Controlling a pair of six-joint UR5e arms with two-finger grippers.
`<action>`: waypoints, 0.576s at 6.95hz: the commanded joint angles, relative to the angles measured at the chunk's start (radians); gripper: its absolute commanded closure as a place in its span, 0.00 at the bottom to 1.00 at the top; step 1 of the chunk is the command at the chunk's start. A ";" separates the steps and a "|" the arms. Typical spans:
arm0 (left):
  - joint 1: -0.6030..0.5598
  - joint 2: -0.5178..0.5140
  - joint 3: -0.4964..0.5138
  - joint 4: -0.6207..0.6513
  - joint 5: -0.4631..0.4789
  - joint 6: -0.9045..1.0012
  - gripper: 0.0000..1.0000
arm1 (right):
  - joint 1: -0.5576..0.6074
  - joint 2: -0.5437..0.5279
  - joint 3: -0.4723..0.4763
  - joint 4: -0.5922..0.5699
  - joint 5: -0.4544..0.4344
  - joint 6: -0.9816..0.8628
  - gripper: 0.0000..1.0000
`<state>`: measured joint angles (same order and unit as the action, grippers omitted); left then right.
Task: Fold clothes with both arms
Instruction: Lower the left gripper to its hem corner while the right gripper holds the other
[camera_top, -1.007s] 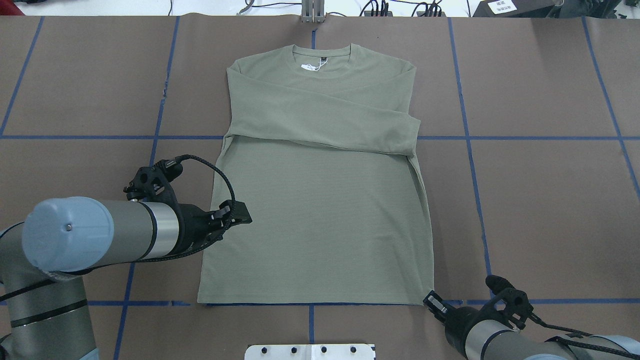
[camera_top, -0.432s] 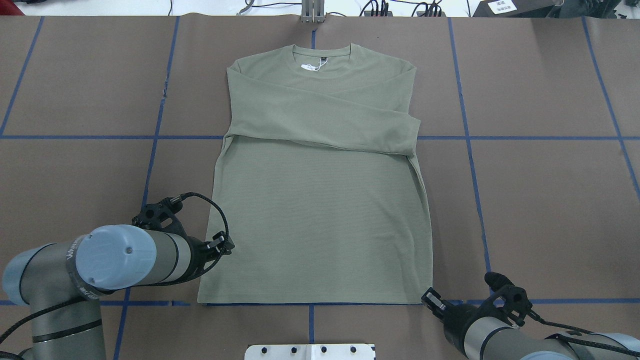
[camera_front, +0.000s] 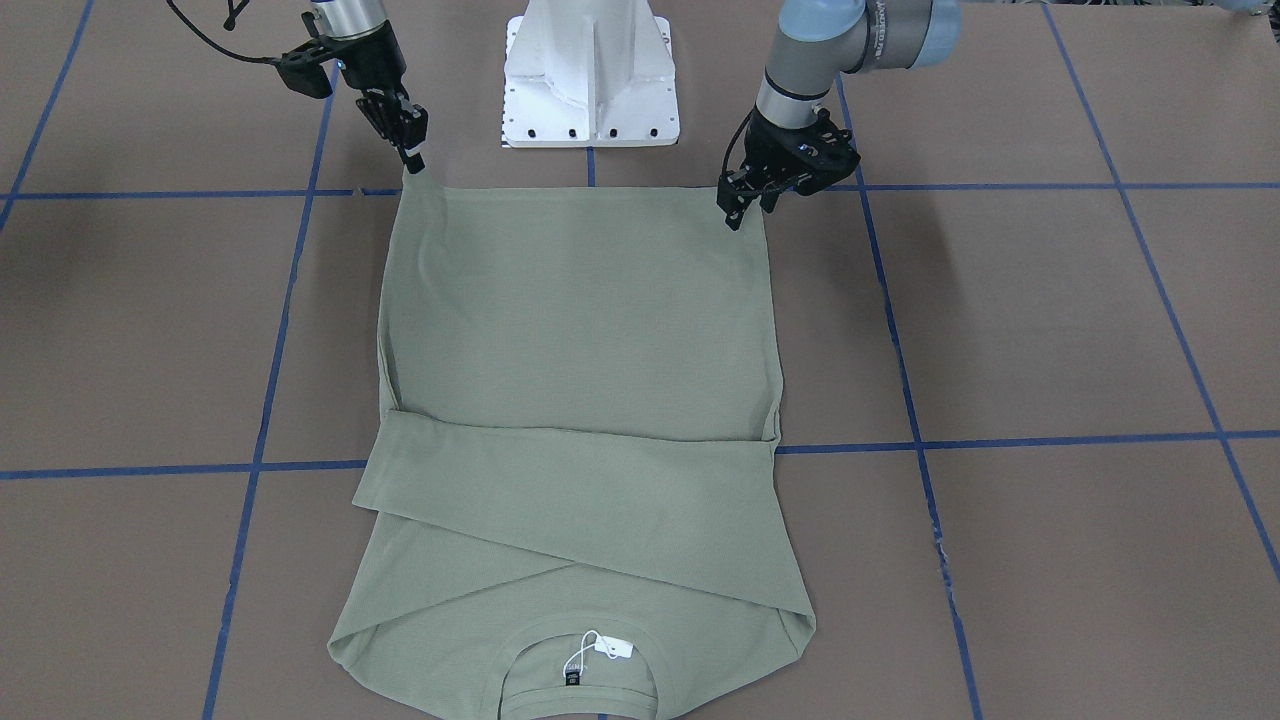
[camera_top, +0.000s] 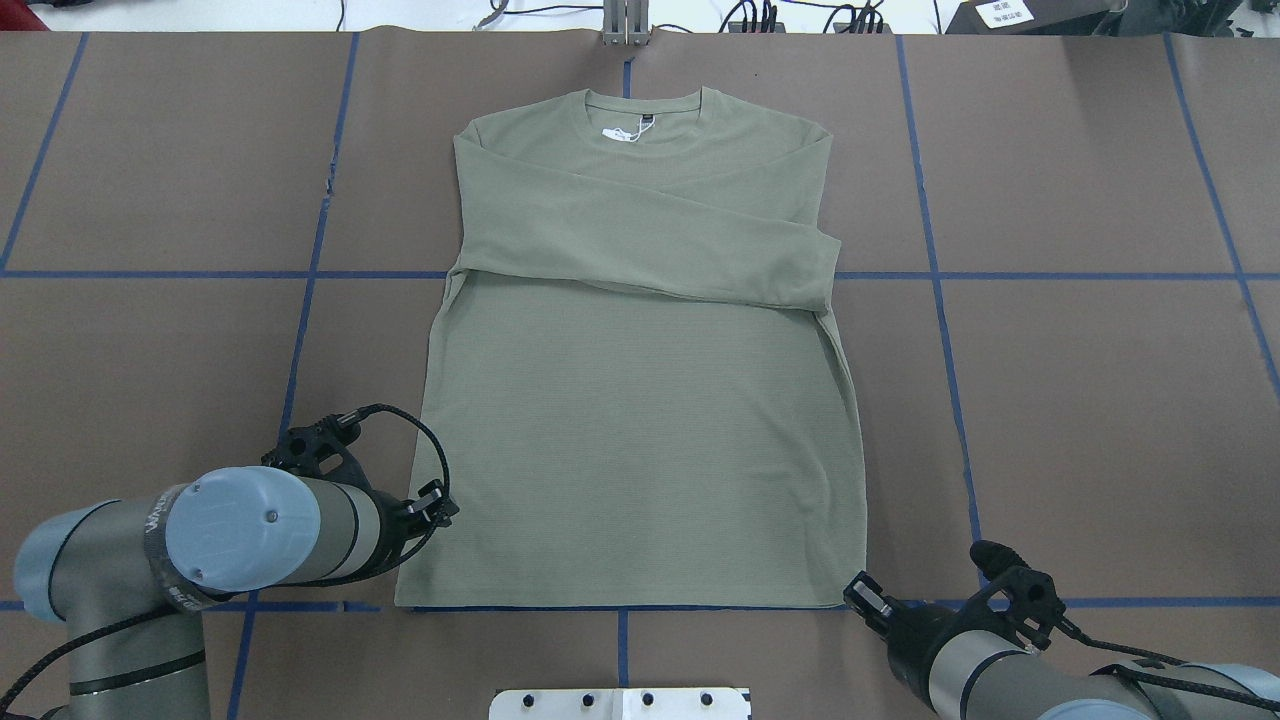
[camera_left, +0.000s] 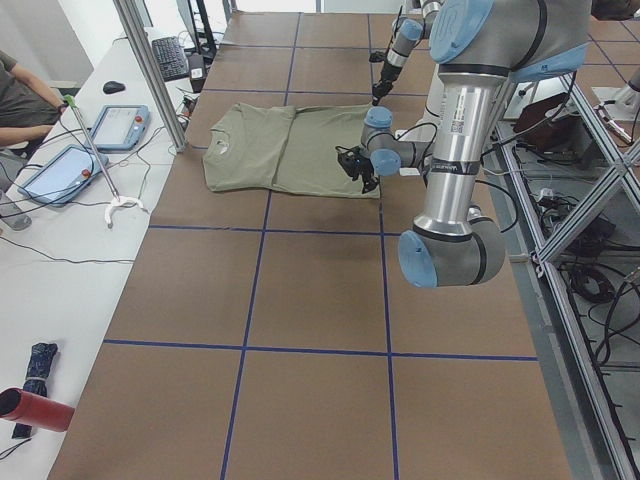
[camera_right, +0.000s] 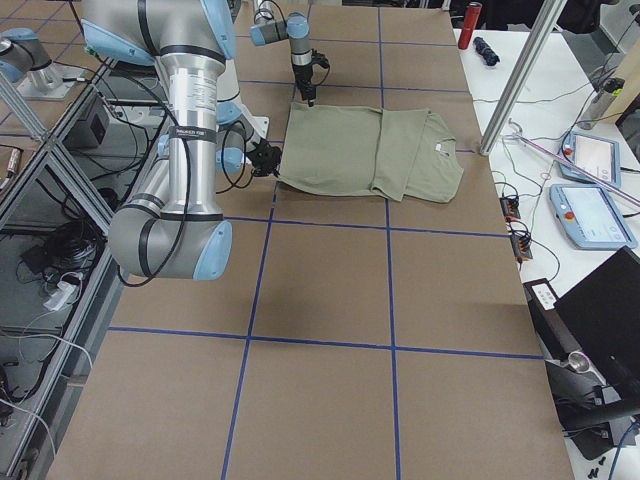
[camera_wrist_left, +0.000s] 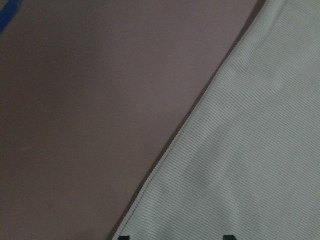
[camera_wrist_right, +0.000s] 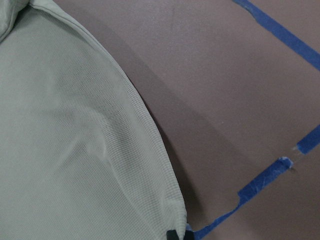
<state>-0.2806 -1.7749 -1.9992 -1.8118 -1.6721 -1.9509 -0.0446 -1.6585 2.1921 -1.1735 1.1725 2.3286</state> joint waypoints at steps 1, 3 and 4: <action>0.035 0.032 -0.007 0.005 -0.003 -0.002 0.31 | 0.000 -0.004 -0.002 0.000 -0.001 0.000 1.00; 0.060 0.032 -0.007 0.006 -0.003 -0.017 0.31 | 0.000 -0.004 -0.002 0.000 -0.002 0.000 1.00; 0.070 0.032 -0.007 0.006 -0.003 -0.022 0.32 | 0.000 -0.004 0.000 0.000 -0.004 0.000 1.00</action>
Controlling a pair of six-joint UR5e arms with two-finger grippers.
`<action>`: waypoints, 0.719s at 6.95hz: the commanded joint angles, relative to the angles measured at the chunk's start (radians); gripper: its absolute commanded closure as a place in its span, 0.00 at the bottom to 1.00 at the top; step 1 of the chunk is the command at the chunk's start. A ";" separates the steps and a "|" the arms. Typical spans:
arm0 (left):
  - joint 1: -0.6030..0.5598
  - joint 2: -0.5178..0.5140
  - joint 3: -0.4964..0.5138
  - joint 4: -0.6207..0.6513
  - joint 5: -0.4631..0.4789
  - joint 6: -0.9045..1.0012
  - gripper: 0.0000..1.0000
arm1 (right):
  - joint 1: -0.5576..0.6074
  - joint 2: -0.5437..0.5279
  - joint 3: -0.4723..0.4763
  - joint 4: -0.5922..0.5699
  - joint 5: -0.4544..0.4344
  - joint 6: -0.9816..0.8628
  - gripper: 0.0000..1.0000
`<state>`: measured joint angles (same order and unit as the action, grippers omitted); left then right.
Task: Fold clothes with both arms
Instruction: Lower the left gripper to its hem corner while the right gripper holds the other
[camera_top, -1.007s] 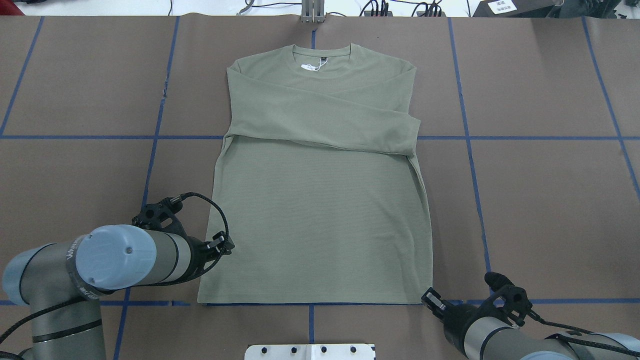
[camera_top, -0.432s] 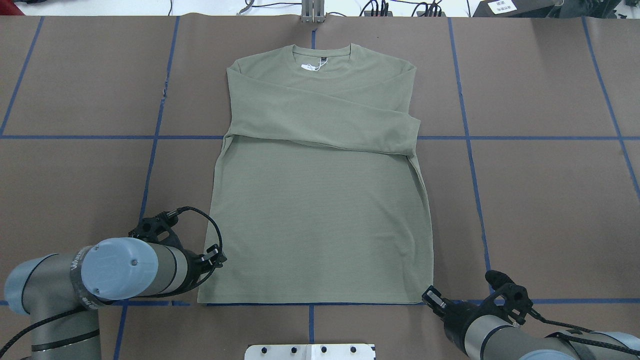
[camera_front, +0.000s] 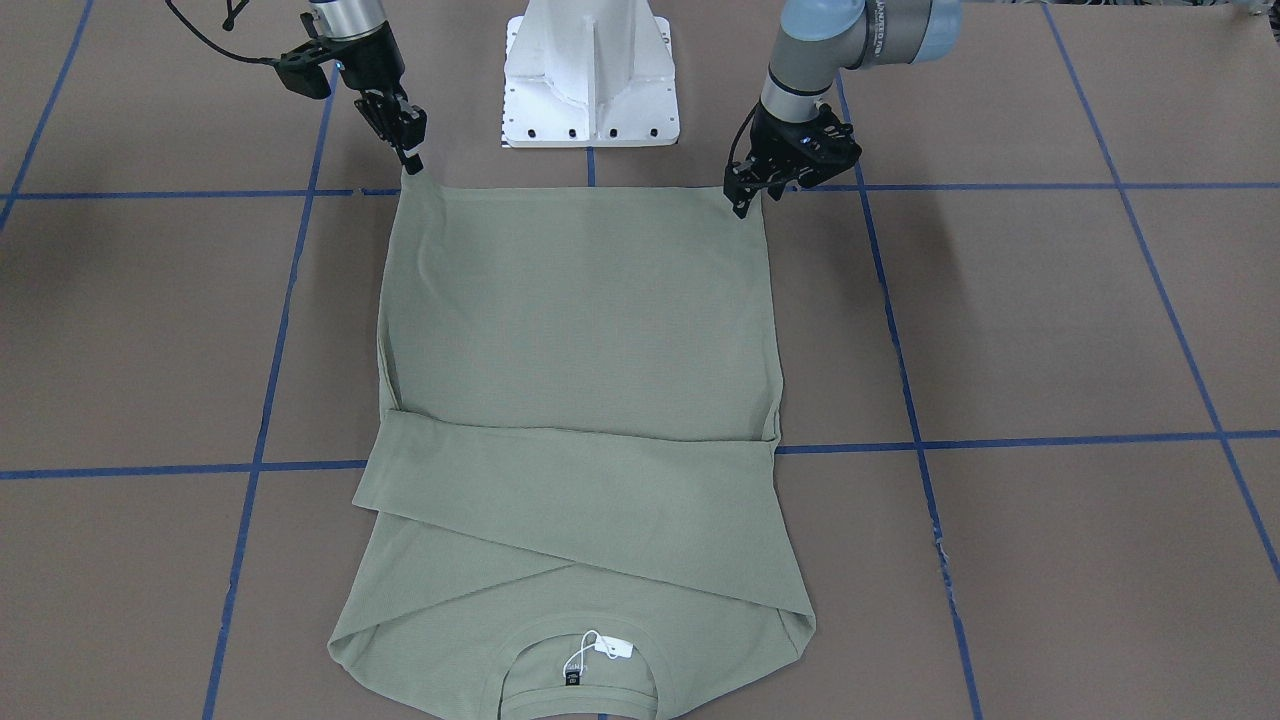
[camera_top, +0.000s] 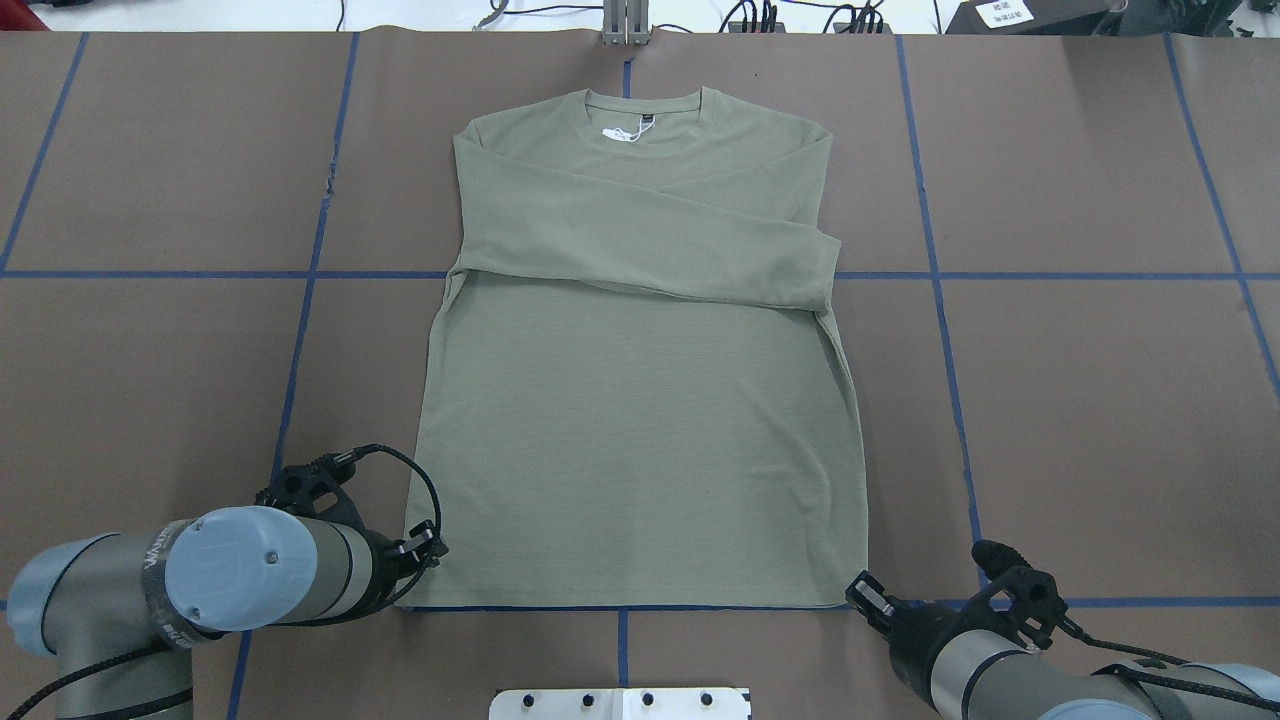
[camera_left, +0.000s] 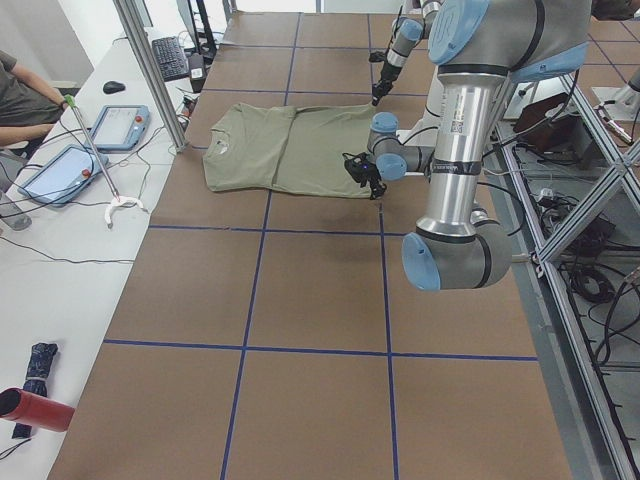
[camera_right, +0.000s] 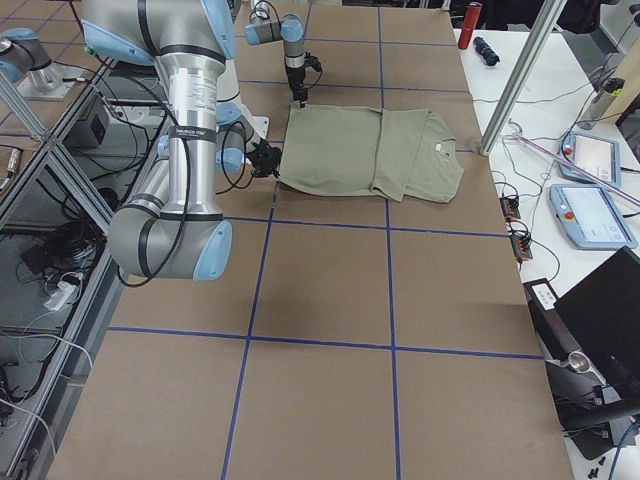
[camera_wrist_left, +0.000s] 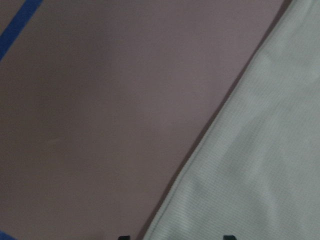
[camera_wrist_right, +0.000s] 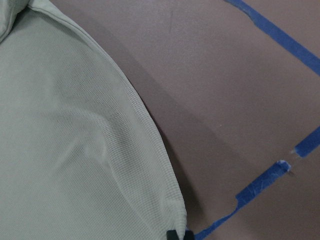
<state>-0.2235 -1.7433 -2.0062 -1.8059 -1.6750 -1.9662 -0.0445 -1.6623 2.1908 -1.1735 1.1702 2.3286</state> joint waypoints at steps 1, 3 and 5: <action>0.024 0.001 0.000 0.000 0.000 -0.008 0.36 | 0.000 -0.001 0.001 0.000 -0.001 0.000 1.00; 0.033 0.001 0.000 0.000 0.000 -0.010 0.60 | 0.000 -0.001 0.000 0.000 -0.001 0.000 1.00; 0.032 0.002 -0.003 0.000 0.000 -0.016 1.00 | 0.000 -0.001 0.000 0.000 -0.001 0.000 1.00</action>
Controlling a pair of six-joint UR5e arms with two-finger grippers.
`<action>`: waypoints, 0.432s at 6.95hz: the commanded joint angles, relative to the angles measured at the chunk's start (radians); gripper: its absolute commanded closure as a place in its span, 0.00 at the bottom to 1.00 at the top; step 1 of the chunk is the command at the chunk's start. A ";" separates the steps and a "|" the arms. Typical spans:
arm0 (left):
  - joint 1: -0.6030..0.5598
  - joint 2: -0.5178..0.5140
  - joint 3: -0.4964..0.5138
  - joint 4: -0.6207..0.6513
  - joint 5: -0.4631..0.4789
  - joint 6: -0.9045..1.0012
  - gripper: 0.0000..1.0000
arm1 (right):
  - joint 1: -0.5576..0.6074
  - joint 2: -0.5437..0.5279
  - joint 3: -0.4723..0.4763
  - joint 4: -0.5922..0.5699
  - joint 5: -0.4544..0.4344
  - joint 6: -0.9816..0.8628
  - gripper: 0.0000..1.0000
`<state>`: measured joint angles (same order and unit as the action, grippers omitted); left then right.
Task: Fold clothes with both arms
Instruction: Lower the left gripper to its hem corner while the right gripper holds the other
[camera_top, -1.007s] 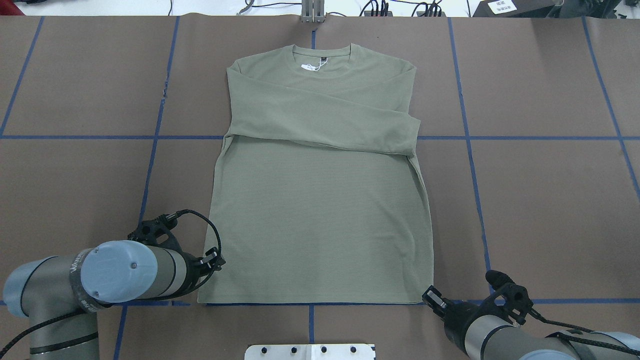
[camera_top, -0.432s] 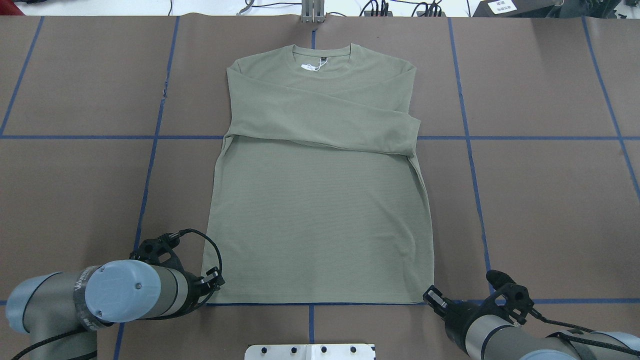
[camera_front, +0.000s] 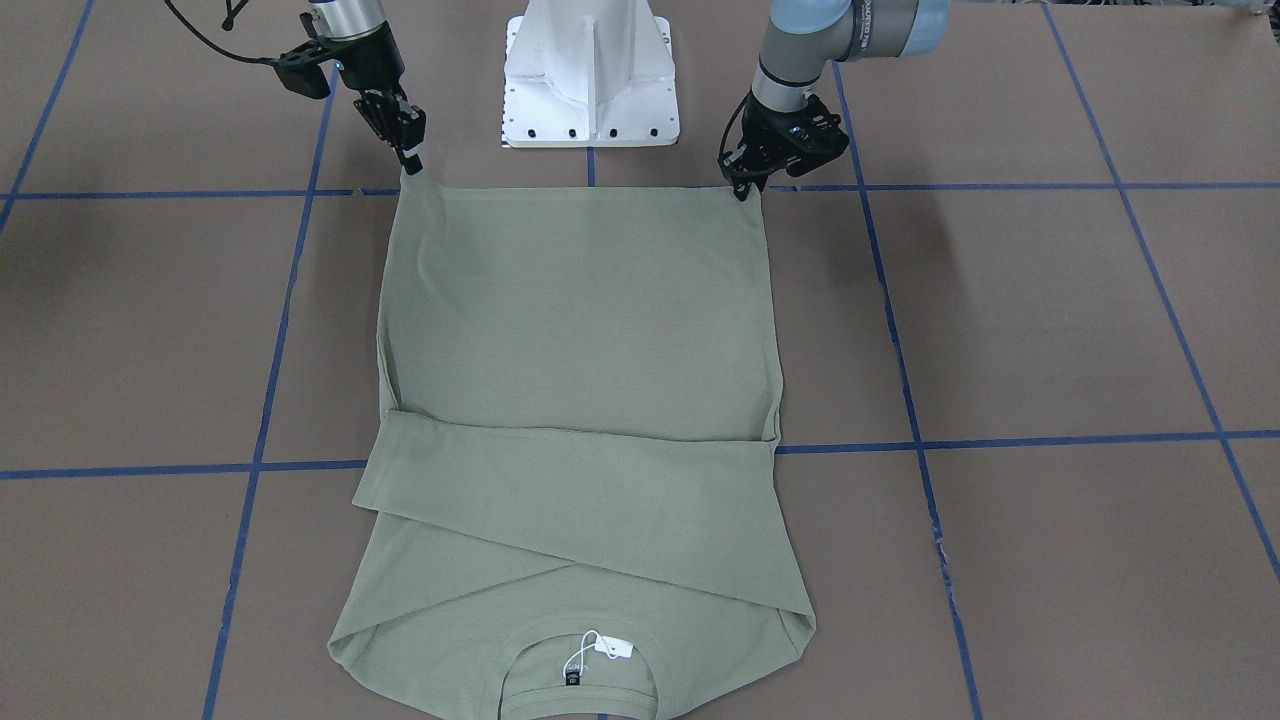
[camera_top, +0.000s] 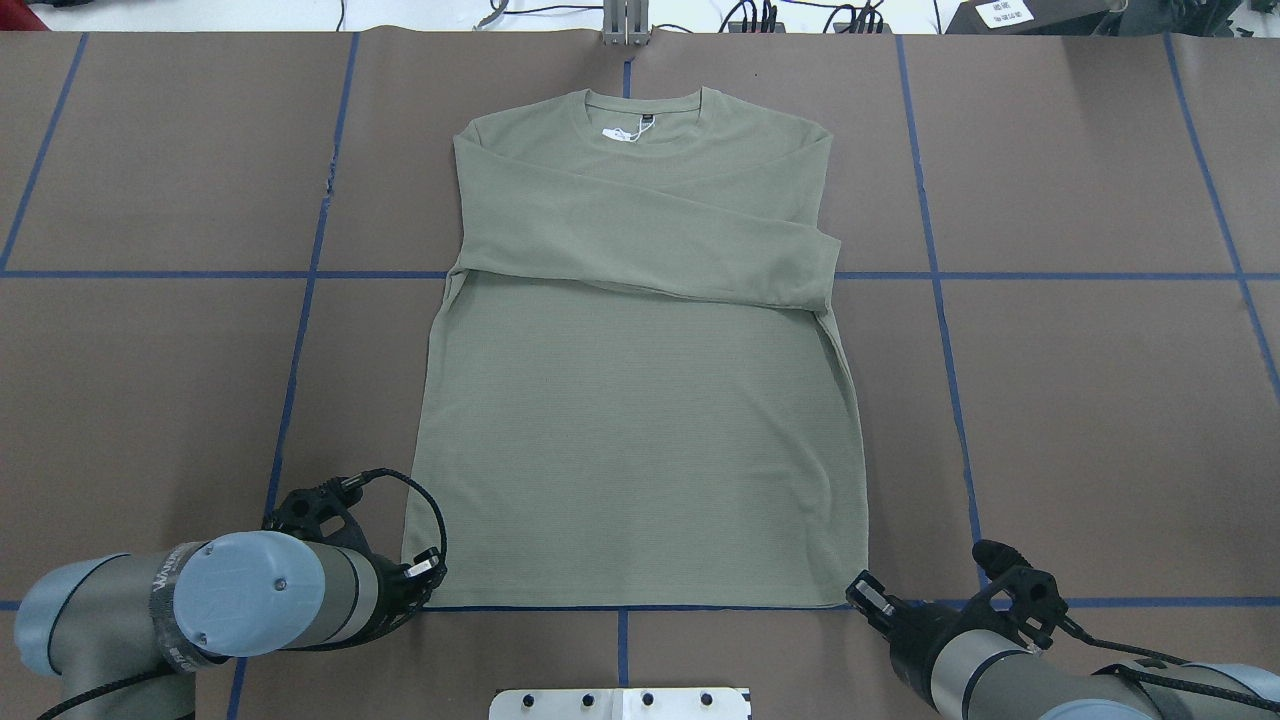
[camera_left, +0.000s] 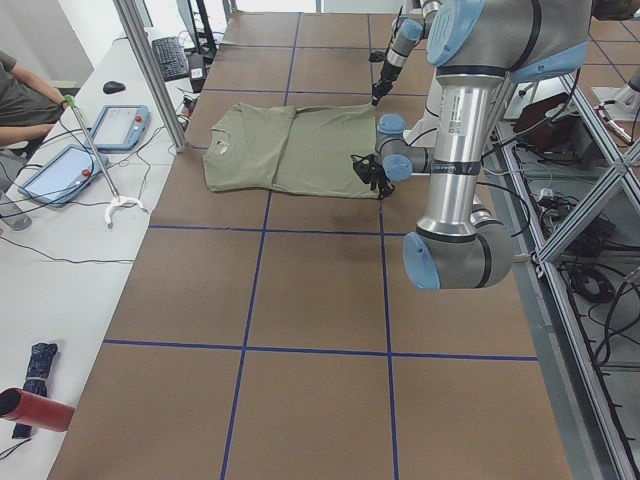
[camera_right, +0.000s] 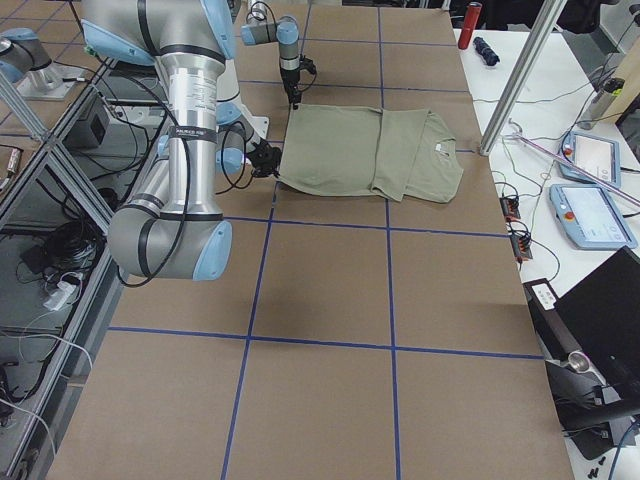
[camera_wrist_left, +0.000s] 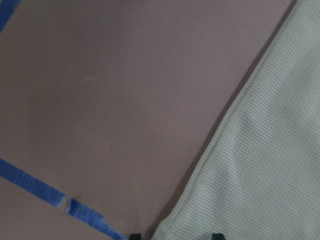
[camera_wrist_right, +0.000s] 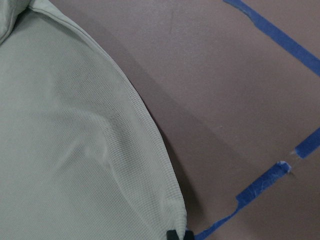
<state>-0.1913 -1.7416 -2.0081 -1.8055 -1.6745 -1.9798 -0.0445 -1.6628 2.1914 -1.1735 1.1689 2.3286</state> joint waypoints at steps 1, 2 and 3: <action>0.001 0.007 -0.027 0.002 -0.001 -0.001 1.00 | 0.002 -0.005 0.001 0.000 0.000 0.000 1.00; 0.010 0.013 -0.078 0.023 -0.002 -0.001 1.00 | 0.002 -0.005 0.001 0.002 0.000 -0.002 1.00; 0.044 0.013 -0.139 0.061 -0.022 -0.002 1.00 | 0.002 -0.008 0.010 0.002 0.000 -0.002 1.00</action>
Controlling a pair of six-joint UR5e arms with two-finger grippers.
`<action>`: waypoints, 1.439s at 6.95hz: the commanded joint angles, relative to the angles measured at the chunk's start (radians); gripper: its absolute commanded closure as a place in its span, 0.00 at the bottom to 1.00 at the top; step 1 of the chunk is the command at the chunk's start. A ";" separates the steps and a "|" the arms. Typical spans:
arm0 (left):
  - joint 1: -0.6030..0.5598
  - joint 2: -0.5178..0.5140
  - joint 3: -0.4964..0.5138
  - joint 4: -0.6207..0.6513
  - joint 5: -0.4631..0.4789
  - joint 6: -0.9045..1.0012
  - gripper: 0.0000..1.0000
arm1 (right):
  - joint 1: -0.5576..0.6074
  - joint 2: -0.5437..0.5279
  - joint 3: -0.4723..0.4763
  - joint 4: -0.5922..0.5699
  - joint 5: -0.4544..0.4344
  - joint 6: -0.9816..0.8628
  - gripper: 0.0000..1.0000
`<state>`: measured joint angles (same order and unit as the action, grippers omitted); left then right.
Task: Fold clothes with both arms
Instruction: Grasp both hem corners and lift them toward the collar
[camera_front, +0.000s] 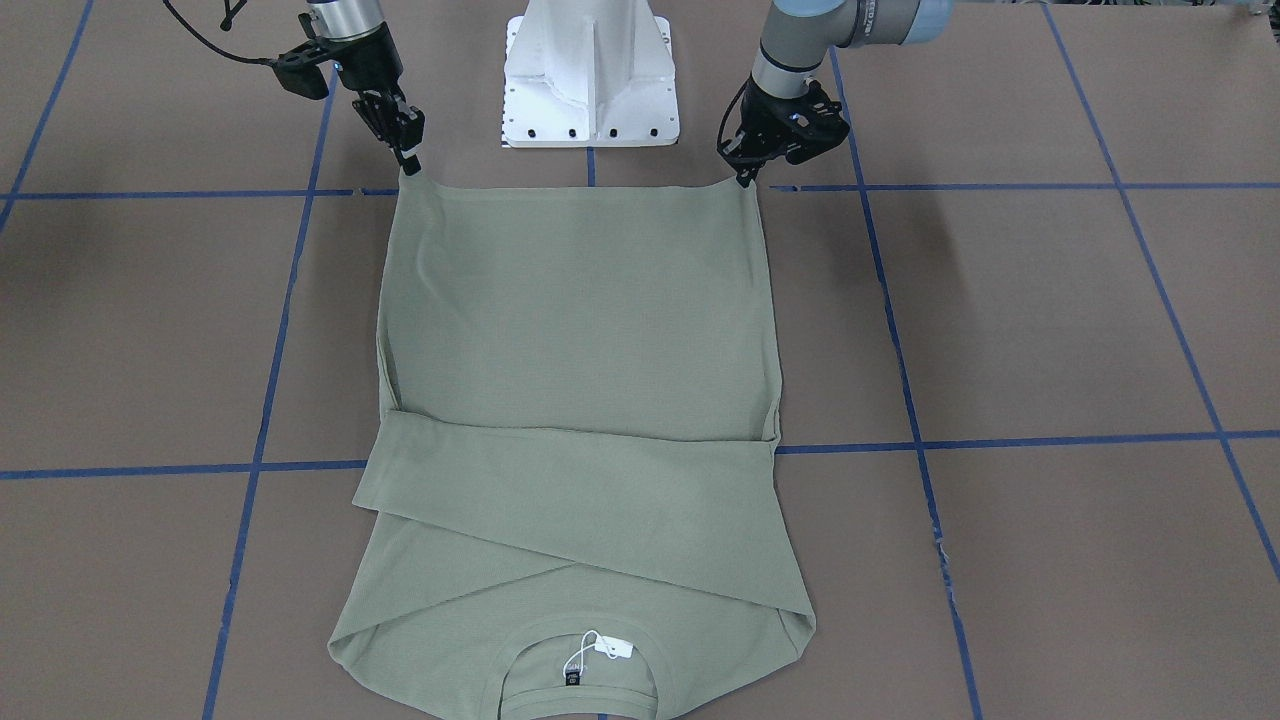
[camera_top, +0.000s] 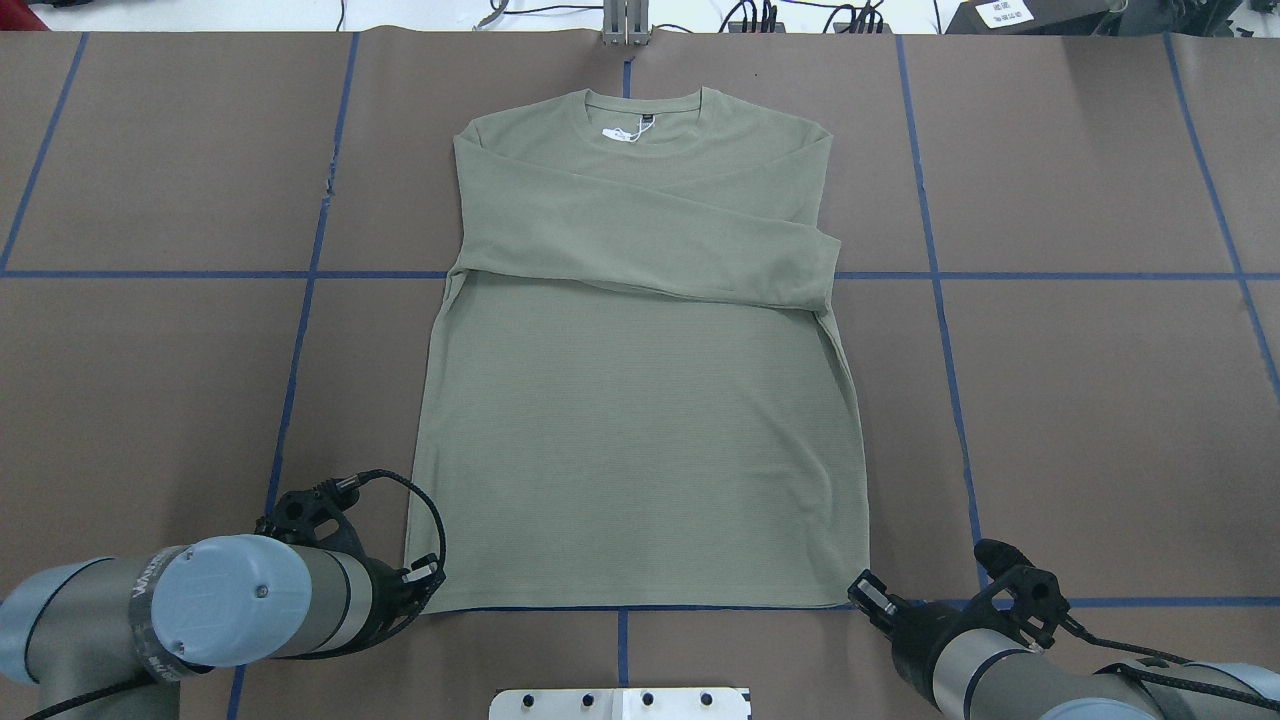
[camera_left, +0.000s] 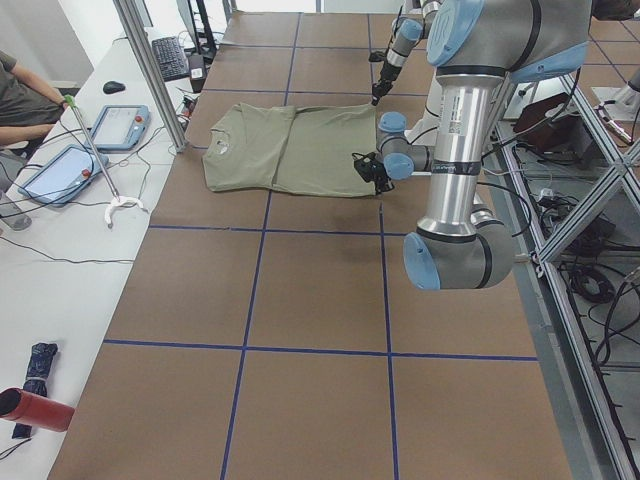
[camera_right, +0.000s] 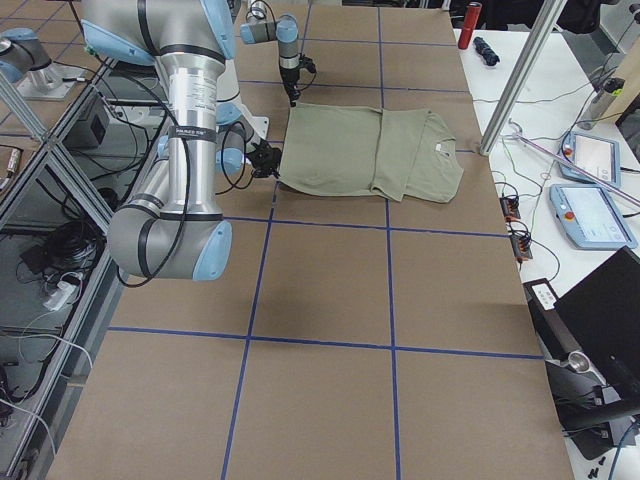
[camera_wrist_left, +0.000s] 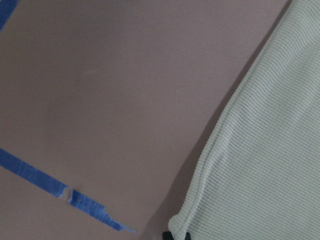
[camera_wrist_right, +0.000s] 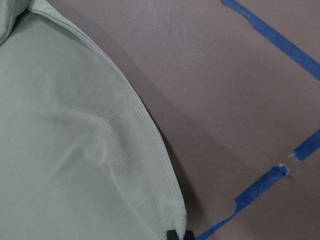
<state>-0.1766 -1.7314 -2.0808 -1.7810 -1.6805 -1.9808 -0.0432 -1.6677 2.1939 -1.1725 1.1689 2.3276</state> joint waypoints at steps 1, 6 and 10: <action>0.057 0.003 -0.135 0.081 -0.025 -0.009 1.00 | -0.013 -0.009 0.024 0.001 0.003 0.001 1.00; 0.102 0.003 -0.202 0.107 -0.030 -0.076 1.00 | -0.070 -0.158 0.220 0.001 0.008 0.001 1.00; -0.111 -0.023 -0.214 0.103 -0.024 0.064 1.00 | 0.171 -0.104 0.186 0.002 0.156 -0.192 1.00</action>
<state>-0.2153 -1.7434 -2.2959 -1.6770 -1.7059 -2.0127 0.0428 -1.7875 2.4202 -1.1730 1.2506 2.2016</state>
